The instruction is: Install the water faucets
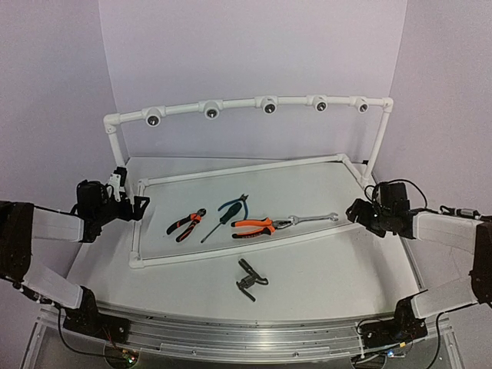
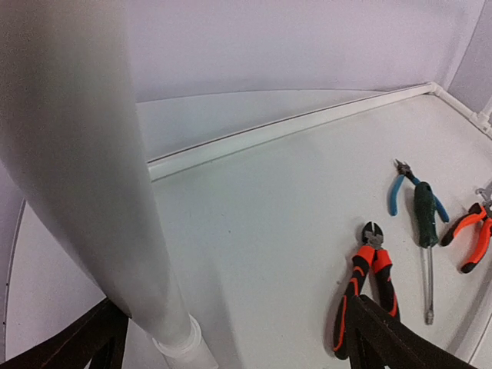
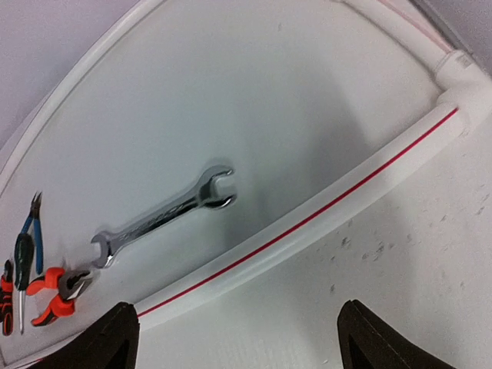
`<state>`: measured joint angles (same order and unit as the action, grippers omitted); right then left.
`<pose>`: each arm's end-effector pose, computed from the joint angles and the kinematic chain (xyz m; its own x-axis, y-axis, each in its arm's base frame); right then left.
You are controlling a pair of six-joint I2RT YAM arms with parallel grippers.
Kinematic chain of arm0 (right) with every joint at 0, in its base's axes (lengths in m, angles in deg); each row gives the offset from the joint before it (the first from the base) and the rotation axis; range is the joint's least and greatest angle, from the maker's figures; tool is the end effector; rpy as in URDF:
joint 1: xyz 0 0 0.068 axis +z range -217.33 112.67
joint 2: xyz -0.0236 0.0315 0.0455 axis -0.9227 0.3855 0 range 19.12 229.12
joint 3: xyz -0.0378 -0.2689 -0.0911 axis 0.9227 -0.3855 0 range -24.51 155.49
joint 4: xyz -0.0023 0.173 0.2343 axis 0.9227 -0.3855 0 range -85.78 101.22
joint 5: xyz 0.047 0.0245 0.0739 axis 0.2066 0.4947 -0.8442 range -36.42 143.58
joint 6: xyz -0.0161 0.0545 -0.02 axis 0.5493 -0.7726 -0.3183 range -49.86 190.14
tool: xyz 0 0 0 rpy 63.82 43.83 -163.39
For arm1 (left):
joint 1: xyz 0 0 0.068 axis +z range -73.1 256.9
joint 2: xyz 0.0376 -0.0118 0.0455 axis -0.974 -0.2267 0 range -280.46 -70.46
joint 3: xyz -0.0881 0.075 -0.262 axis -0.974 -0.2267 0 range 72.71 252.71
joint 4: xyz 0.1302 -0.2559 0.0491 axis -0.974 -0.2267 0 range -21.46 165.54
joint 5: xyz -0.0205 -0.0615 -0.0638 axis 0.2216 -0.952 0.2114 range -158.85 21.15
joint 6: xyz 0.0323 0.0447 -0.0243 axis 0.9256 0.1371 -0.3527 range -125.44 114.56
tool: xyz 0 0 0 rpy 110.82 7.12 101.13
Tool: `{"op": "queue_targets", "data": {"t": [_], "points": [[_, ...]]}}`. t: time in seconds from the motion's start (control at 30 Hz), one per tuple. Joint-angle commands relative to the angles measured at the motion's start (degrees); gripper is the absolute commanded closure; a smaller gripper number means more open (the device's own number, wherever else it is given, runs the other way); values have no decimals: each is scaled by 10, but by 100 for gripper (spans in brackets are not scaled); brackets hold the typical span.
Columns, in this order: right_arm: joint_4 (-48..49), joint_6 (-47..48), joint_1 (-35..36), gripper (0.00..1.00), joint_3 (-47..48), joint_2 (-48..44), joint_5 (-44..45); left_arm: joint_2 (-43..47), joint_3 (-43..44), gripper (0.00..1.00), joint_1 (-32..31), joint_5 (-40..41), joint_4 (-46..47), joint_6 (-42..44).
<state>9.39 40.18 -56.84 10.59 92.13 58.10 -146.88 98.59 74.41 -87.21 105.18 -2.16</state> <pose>0.2808 0.0484 0.1812 -0.6054 0.3943 -0.6914 0.2084 0.9169 0.3404 0.2847 -0.0264 0.1668 -0.3368 0.0690 -0.9391 0.3551 0.9330 -0.0587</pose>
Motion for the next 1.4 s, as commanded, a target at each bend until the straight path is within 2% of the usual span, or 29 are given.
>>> {"op": "queue_targets", "data": {"t": [0.0,0.13,0.27,0.33,0.37,0.5,0.63,0.73,0.77,0.83,0.93,1.03,1.13,1.37], "points": [[-206,-171,107,18,97,-9,34,92,11,1,-12,-116,-58,47],[-335,-284,226,26,195,35,76,143,15,0,-12,-150,-102,54],[-429,-387,343,28,291,99,126,182,11,0,-12,-122,-126,49],[-447,-425,405,29,323,131,141,194,14,0,-12,-53,-135,32],[-455,-438,427,28,343,154,143,201,15,0,-12,7,-139,21],[-464,-469,494,28,414,234,121,225,49,0,-11,194,-176,-40],[-466,-500,523,28,461,293,81,280,79,0,-11,292,-227,-77],[-466,-527,534,32,476,326,54,316,112,0,-11,364,-298,-110],[-465,-529,537,34,484,338,47,327,124,0,-11,350,-330,-111],[-463,-530,541,39,506,365,32,358,143,0,-11,270,-375,-82],[-448,-547,543,40,523,401,5,410,140,0,-12,84,-416,-9],[-397,-599,543,45,497,413,-10,434,140,0,-12,-73,-448,13],[-363,-643,551,49,482,424,-9,401,161,0,-12,-139,-487,-7],[-361,-699,578,55,484,451,23,337,178,0,-58,-188,-493,-8]]}}
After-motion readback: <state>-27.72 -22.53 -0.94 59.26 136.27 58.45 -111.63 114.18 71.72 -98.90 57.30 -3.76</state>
